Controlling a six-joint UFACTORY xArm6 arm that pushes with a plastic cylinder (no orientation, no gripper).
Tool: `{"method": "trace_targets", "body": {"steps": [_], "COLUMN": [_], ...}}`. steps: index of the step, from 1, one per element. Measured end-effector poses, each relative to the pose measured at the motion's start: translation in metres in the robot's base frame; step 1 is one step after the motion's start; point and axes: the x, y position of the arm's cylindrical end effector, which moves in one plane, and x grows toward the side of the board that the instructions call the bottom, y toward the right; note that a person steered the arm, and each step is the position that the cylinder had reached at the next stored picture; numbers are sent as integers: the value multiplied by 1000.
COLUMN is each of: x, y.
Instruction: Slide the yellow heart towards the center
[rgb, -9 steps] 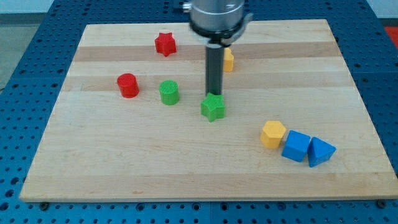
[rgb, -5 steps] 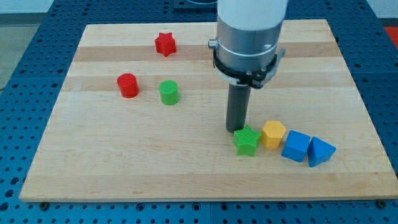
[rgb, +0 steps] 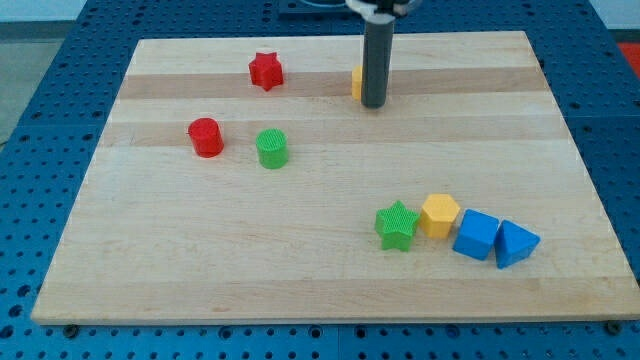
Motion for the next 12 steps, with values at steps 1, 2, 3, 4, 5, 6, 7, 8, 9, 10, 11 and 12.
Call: {"method": "trace_targets", "body": {"steps": [1, 2, 3, 4, 5, 6, 7, 8, 9, 10, 11, 12], "x": [-13, 4, -83, -105, -36, -6, 12, -25, -56, -67, -83, -83], "y": [-18, 56, 45, -28, -31, 7, -20, -19, -24, -24, -44, -45]}}
